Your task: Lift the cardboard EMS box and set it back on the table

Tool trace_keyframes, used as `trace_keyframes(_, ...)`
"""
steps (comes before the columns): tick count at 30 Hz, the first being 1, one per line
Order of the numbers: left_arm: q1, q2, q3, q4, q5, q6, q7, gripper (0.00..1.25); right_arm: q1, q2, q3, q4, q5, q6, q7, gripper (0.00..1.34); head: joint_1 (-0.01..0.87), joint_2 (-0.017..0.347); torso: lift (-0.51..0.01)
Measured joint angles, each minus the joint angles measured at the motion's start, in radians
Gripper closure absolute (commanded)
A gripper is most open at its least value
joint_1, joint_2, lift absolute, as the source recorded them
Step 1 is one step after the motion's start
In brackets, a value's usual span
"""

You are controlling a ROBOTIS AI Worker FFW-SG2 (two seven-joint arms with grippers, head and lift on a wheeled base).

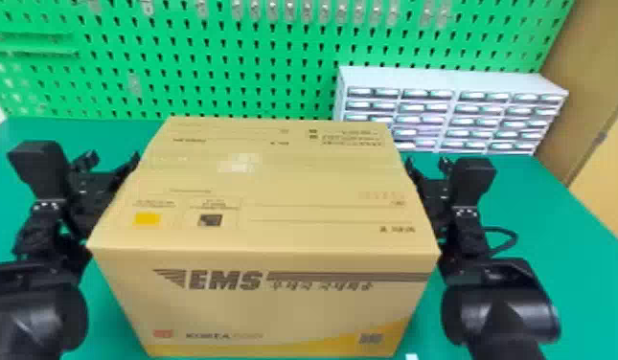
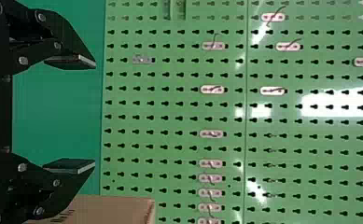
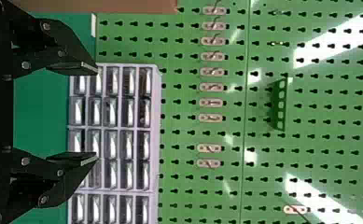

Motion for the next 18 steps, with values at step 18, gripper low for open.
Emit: trace_keyframes(18, 0.007, 0.000, 0.153, 0.033, 0.001, -0.068, -0.073, 0.50, 0.044, -0.046, -0.126, -0.033, -0.012, -0.043, 0.040, 0.60, 0.678, -0.015, -0.092)
